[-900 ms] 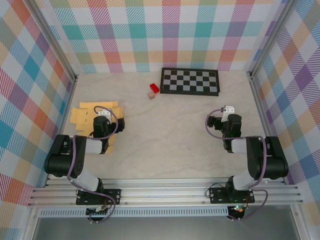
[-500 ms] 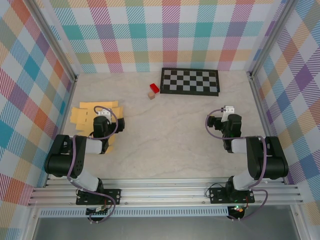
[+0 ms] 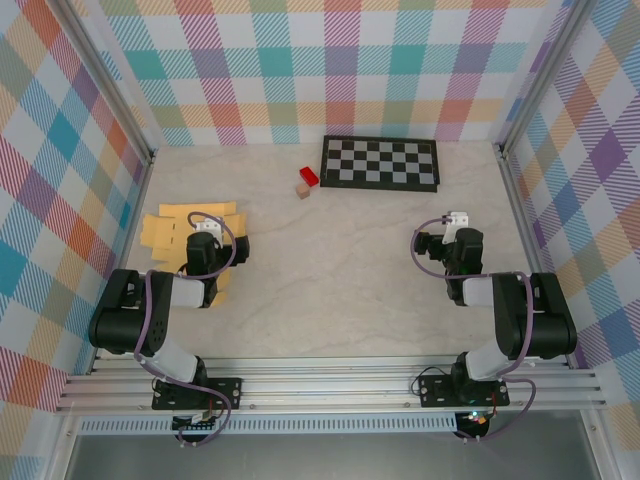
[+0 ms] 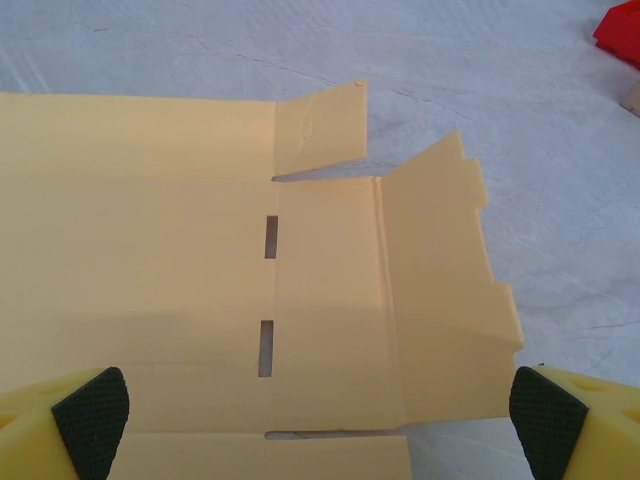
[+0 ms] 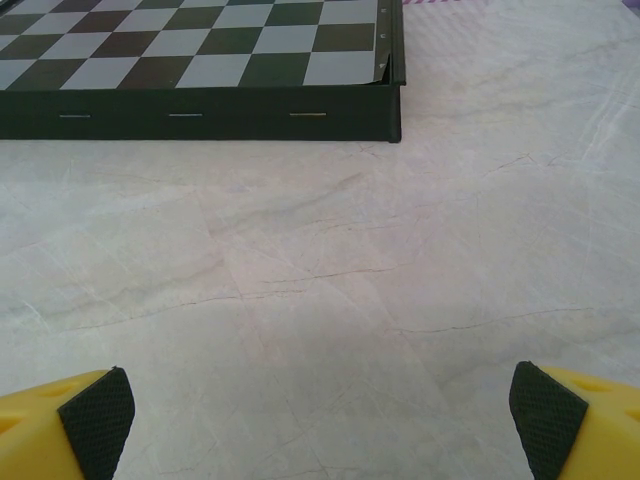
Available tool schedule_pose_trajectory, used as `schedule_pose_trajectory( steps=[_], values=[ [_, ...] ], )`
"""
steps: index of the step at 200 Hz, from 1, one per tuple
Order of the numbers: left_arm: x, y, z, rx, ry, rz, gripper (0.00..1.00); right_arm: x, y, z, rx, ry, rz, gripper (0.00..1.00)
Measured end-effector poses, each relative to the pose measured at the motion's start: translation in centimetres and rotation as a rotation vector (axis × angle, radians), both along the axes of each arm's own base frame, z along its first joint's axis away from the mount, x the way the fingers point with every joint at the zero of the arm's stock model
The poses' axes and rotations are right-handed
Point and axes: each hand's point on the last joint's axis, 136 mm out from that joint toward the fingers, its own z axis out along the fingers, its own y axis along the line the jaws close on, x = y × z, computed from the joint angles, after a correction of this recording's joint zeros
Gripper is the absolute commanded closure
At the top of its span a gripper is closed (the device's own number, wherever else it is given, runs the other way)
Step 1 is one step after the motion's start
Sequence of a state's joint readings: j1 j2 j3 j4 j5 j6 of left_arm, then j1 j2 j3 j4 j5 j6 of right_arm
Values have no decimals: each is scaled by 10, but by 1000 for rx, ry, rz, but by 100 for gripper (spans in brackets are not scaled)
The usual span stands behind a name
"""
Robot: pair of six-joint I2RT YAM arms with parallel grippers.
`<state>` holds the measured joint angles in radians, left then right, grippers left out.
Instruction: Fold the paper box
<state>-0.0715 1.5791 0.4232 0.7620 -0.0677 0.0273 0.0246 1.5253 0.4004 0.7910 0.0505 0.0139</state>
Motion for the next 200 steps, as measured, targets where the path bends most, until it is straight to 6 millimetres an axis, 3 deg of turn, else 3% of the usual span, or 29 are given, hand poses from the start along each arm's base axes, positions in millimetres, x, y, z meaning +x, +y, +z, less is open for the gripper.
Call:
schedule_pose_trajectory(
  steps=[35, 54, 85, 105, 125, 152, 172, 187, 200],
  values=[
    [-1, 1, 2, 1, 36, 6, 0, 0, -1, -2, 1, 16, -1, 0],
    [11, 5, 25, -7, 66, 42, 0, 3, -4, 4, -12, 82, -38, 0],
    [23, 20, 91, -73, 12, 183, 0, 24, -8, 70, 0, 55, -134, 0],
    [17, 31, 103, -141, 55, 273, 0, 27, -1, 104, 29, 55, -144, 0],
    [18, 46, 86, -216, 173, 352, 0, 23, 17, 115, 47, 97, -109, 0],
    [19, 60, 23, -328, 390, 423, 0, 8, 47, 108, 53, 188, -32, 0],
    [5, 67, -20, -364, 533, 475, 0, -5, 67, 105, 68, 242, 25, 0],
    [-4, 67, -35, -363, 600, 491, 0, -16, 80, 106, 94, 270, 61, 0],
    [2, 66, -33, -371, 607, 487, 0, -26, 90, 110, 121, 284, 91, 0]
  ],
)
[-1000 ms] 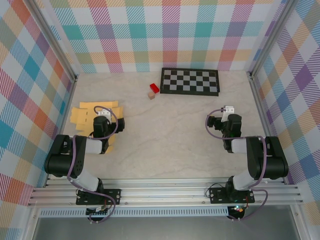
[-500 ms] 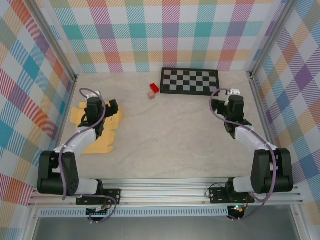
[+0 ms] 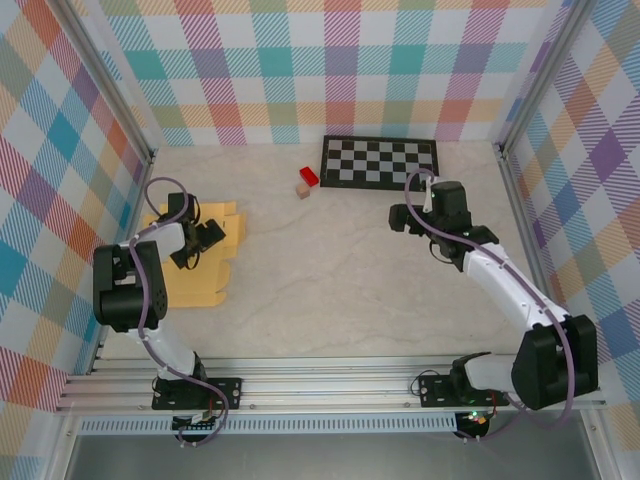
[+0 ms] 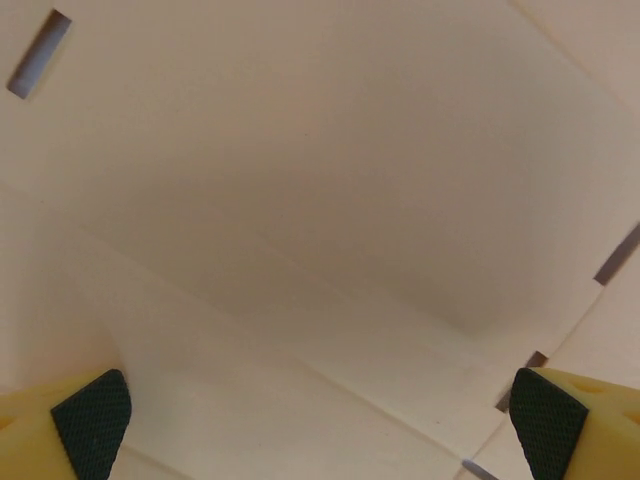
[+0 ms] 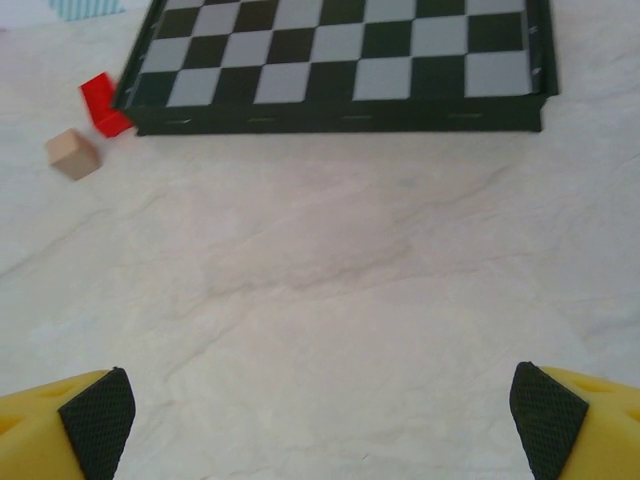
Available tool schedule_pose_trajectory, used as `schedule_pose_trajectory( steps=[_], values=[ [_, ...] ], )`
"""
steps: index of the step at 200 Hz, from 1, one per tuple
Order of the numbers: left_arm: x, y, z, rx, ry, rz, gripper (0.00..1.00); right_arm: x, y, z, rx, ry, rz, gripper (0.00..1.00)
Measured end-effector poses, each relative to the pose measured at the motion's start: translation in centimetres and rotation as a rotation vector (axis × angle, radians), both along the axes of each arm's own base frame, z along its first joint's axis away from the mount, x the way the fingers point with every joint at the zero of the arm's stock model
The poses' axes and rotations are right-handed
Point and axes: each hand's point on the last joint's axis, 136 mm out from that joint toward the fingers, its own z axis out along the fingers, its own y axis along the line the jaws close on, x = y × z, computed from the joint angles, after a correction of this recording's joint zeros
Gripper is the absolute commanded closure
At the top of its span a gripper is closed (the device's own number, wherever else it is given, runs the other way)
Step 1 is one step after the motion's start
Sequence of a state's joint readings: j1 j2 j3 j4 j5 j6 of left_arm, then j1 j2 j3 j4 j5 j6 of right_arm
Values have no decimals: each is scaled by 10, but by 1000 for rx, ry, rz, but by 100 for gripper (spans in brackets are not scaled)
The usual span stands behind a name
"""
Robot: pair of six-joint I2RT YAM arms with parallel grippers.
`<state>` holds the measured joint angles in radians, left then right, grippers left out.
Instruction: Fold the paper box
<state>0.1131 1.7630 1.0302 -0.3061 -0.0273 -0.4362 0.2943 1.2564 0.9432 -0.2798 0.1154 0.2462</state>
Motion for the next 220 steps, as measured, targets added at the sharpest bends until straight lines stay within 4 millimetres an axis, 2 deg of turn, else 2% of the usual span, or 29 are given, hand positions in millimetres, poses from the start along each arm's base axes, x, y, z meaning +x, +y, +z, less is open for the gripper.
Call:
schedule_pose_trajectory(
  steps=[15, 45, 73, 95, 139, 158, 191, 208, 220],
  values=[
    [6, -2, -1, -20, 4, 5, 0, -10, 11, 8, 32, 1, 27, 0],
    [5, -8, -2, -25, 7, 32, 0, -25, 32, 33, 91, -22, 74, 0],
    [-5, -34, -2, -29, 13, 2, 0, -30, 41, 53, 125, -35, 94, 0],
    [-22, -70, -3, -35, 22, -74, 0, -34, 39, 55, 130, -19, 84, 0],
    [-47, -129, -5, -27, 14, -197, 0, -46, 35, 57, 144, -5, 65, 0],
    [-54, -171, -4, -48, -14, -248, 0, -48, 33, 54, 140, 4, 55, 0],
    [-73, -254, 5, -164, -67, -308, 0, -52, 30, 37, 120, 61, 46, 0],
    [-82, -286, 10, -222, -63, -322, 0, -54, 32, 27, 119, 95, 49, 0],
    [-86, -300, 14, -253, -54, -326, 0, -55, 33, 20, 118, 122, 52, 0]
  ],
)
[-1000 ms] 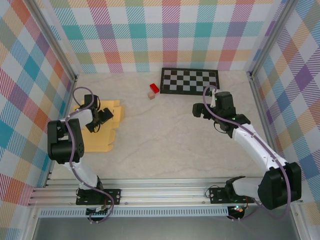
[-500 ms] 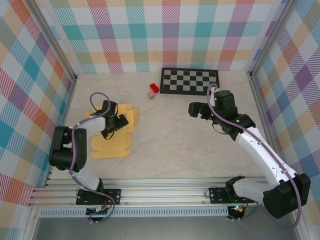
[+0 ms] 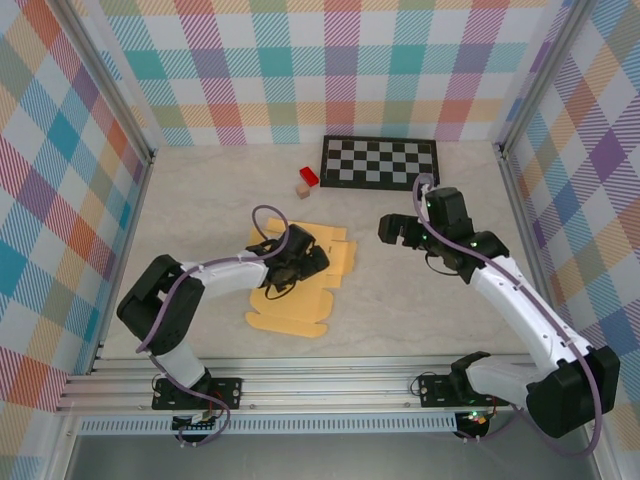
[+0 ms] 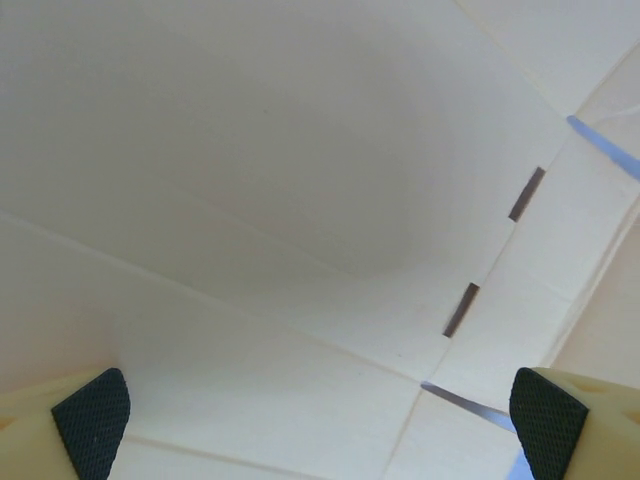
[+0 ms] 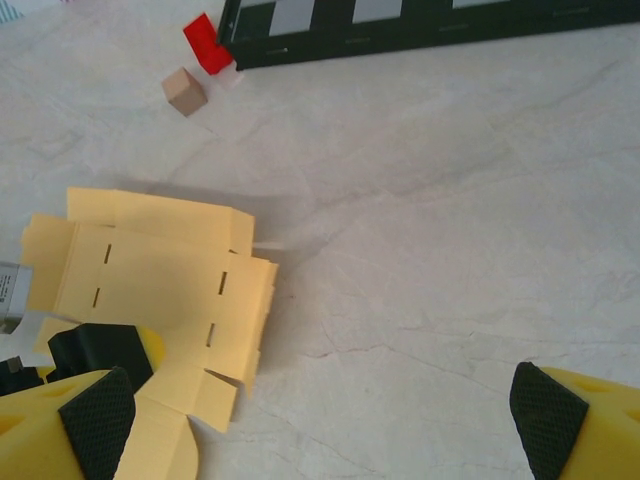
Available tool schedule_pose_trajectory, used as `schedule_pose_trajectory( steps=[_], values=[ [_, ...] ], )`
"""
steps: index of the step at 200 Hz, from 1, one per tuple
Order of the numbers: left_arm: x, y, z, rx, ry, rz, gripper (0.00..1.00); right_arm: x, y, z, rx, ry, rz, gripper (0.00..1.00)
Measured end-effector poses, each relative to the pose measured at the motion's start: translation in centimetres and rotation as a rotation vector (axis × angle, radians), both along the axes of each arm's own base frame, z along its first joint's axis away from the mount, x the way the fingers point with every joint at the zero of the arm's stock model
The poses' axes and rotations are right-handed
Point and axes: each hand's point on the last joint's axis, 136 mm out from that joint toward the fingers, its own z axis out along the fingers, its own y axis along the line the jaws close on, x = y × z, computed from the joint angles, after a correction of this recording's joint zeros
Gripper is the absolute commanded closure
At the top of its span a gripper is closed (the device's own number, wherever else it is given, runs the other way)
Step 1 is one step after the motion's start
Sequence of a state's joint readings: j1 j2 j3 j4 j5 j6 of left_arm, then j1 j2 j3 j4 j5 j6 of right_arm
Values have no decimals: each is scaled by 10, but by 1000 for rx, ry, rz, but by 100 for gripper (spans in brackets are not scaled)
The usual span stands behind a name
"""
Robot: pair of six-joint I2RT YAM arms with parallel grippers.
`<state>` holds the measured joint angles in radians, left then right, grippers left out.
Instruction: Fold the paper box
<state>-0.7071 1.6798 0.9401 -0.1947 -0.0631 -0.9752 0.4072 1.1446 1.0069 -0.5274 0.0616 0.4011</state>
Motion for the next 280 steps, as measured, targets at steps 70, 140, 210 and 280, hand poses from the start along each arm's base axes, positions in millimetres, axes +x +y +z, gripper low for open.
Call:
schedule_pose_trajectory(
  steps=[70, 140, 210, 280],
  values=[
    [35, 70, 80, -2, -119, 135, 0, -10, 46, -41, -17, 146, 141, 1],
    [49, 201, 71, 74, -86, 305, 0, -9, 174, -77, -51, 225, 338, 4],
    [42, 202, 40, 5, -27, 266, 0, -6, 206, -159, -145, 325, 447, 7],
    [43, 182, 36, -54, -50, 173, 0, -26, 160, -184, -251, 318, 554, 5]
  ],
)
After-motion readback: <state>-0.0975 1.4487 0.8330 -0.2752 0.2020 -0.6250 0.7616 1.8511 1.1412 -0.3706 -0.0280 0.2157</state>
